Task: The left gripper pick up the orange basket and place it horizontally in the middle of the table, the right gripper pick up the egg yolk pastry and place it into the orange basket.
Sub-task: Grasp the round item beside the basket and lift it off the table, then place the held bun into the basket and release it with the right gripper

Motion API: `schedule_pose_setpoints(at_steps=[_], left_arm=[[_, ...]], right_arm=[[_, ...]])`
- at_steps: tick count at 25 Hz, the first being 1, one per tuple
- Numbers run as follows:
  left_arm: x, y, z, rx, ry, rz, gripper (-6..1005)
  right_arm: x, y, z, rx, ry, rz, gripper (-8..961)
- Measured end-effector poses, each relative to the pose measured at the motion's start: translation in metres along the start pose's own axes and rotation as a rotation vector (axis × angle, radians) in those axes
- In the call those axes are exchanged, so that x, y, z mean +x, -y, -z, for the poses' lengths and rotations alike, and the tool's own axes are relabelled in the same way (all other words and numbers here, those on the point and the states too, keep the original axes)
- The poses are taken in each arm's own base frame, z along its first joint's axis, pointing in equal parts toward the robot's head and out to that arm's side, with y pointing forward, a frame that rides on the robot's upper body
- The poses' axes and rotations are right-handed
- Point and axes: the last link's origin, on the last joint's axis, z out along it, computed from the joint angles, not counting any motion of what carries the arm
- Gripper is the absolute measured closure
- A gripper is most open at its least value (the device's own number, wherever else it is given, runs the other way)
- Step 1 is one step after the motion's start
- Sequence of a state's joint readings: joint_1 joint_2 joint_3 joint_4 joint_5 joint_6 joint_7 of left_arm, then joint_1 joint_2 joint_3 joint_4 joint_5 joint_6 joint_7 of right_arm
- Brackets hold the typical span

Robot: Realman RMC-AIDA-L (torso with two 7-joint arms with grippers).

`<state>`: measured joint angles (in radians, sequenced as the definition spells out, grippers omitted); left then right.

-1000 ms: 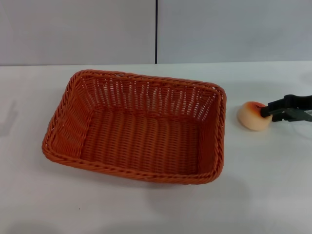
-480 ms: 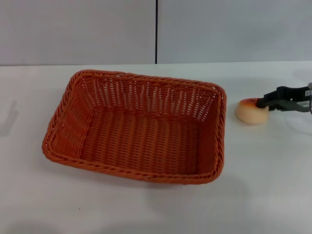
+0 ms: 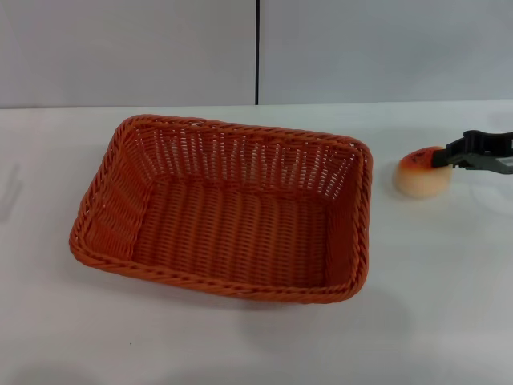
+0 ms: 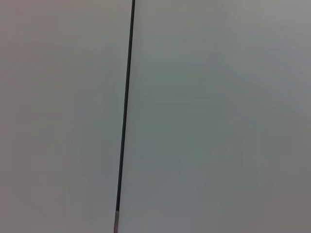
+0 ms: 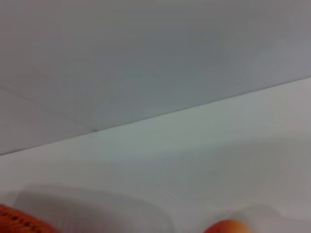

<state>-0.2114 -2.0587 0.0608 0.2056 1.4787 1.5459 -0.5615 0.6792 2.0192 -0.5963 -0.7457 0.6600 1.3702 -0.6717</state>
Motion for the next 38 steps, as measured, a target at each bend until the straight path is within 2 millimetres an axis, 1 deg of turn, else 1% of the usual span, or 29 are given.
schedule_pose_setpoints(at_steps=[6, 9, 12, 18, 20, 22, 24, 27, 32, 36, 38], left_arm=[[0.001, 0.0, -0.002, -0.003, -0.004, -0.003, 274], [0.002, 0.0, -0.004, -0.007, -0.008, -0.002, 274], [0.002, -0.001, -0.006, -0.01, -0.011, -0.003, 274], [0.003, -0.001, -0.01, -0.016, -0.016, -0.004, 274], [0.003, -0.002, -0.011, -0.018, -0.018, -0.004, 274], [0.004, -0.002, -0.012, -0.02, -0.019, -0.004, 274], [0.004, -0.002, -0.012, -0.022, -0.023, -0.003, 274], [0.004, -0.003, -0.011, -0.024, -0.026, 0.001, 274], [0.002, -0.004, -0.006, -0.016, -0.019, 0.013, 274], [0.001, -0.003, 0.001, -0.007, -0.014, 0.02, 274], [0.001, -0.003, 0.004, -0.005, -0.013, 0.022, 274]], right_arm=[[0.015, -0.018, 0.013, -0.094, -0.066, 0.007, 886], [0.024, -0.02, 0.021, -0.129, -0.073, -0.012, 898], [0.034, -0.014, 0.032, -0.137, -0.059, -0.043, 902], [0.048, 0.011, 0.069, -0.117, 0.047, -0.121, 893], [0.05, 0.015, 0.079, -0.121, 0.078, -0.13, 889], [0.05, 0.014, 0.084, -0.142, 0.094, -0.121, 885], [0.047, 0.007, 0.083, -0.173, 0.095, -0.097, 881], [0.038, -0.01, 0.075, -0.221, 0.073, -0.039, 874], [0.016, -0.047, 0.065, -0.322, 0.06, 0.063, 863], [0.001, -0.072, 0.059, -0.381, 0.043, 0.129, 855], [-0.005, -0.084, 0.052, -0.399, 0.023, 0.164, 851]])
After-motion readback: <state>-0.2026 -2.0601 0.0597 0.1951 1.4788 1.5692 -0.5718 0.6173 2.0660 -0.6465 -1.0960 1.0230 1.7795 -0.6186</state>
